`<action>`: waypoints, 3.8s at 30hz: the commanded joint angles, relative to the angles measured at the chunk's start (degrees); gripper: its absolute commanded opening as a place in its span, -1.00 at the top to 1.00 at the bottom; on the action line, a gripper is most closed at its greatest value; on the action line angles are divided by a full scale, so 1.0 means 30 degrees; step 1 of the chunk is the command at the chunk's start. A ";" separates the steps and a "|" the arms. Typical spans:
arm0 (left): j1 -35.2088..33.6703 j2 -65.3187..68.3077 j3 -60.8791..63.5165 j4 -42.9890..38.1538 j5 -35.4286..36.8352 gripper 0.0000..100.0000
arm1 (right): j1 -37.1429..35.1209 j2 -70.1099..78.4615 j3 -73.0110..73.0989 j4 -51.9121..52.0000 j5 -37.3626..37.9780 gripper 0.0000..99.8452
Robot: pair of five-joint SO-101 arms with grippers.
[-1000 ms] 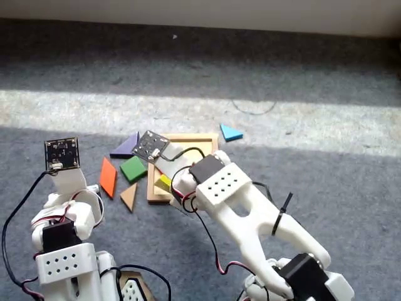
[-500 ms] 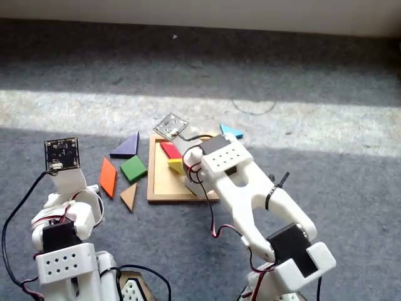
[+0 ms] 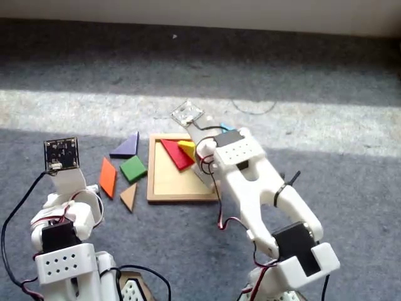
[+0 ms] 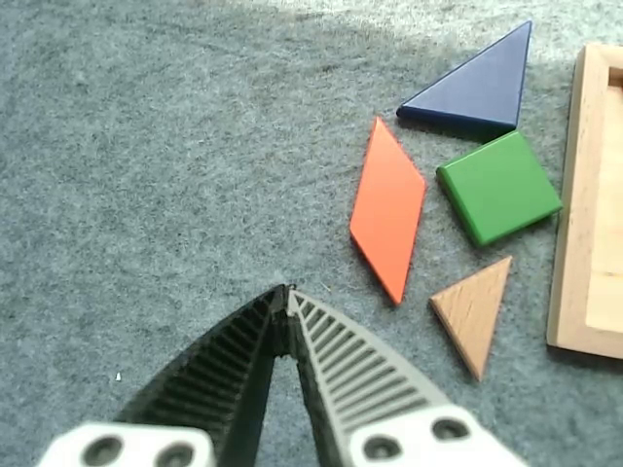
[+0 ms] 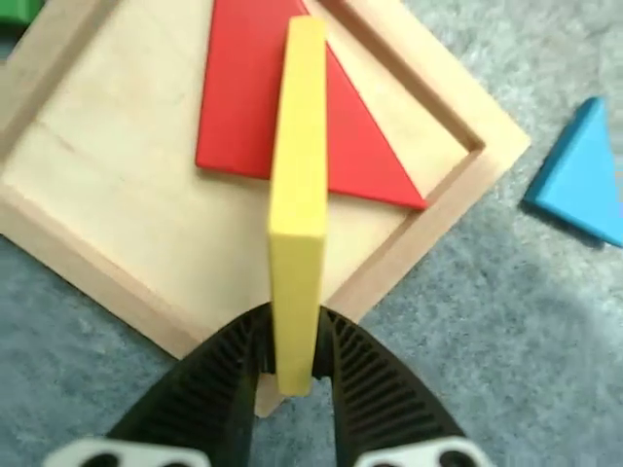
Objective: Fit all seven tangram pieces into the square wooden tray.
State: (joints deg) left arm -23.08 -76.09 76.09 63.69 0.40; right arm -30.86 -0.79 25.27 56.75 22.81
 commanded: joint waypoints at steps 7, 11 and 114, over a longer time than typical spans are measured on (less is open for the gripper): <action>-0.0103 -0.0161 -0.0630 -0.0410 -0.0088 0.98 | -0.0132 -0.3941 -0.0718 0.3004 0.1875 0.99; -0.0103 -0.0161 -0.0630 -0.0410 -0.0088 0.98 | 0.0982 -0.2974 -0.0806 0.3355 0.2168 0.99; -0.0190 -0.0161 -0.0659 -0.0410 -0.0117 0.98 | 0.1656 0.6725 -0.6696 0.3531 -0.2374 0.77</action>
State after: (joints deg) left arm -23.08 -76.09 76.09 63.69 0.40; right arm -27.08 19.16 6.64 67.65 15.69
